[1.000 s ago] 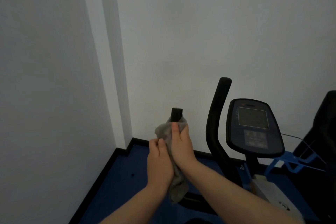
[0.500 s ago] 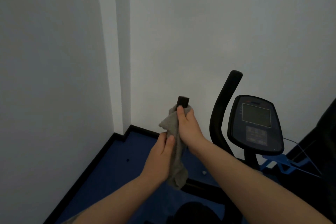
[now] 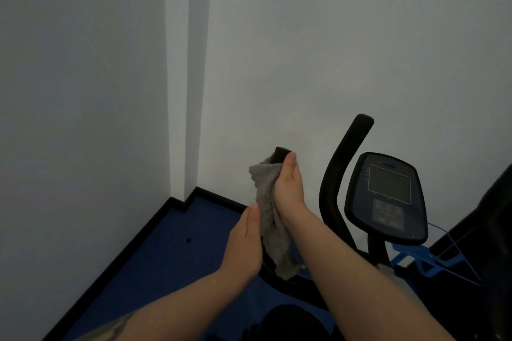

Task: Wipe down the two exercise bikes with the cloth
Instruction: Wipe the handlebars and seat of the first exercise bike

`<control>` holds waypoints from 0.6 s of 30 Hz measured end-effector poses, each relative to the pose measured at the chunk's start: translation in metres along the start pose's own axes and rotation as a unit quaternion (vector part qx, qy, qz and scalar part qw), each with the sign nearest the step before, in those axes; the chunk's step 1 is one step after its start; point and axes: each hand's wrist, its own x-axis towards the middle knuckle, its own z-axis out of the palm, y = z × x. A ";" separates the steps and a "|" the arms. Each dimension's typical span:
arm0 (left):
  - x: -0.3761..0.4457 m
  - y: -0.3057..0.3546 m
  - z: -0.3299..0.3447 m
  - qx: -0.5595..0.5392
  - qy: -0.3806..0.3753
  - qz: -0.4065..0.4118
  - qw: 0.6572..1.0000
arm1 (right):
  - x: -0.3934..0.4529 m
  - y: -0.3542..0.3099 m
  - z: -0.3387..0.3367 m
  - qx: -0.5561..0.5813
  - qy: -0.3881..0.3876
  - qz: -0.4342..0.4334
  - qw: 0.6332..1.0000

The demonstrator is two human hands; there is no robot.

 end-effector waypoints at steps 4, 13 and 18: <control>-0.001 -0.005 0.000 0.018 0.008 -0.002 1.000 | -0.031 0.028 0.004 0.007 -0.017 -0.017 1.000; -0.001 -0.010 0.002 0.052 0.029 0.012 0.998 | 0.005 -0.006 0.006 -0.002 0.015 -0.115 0.993; 0.003 -0.014 0.000 0.043 0.024 0.010 0.999 | -0.008 0.019 0.000 -0.041 -0.058 -0.118 0.990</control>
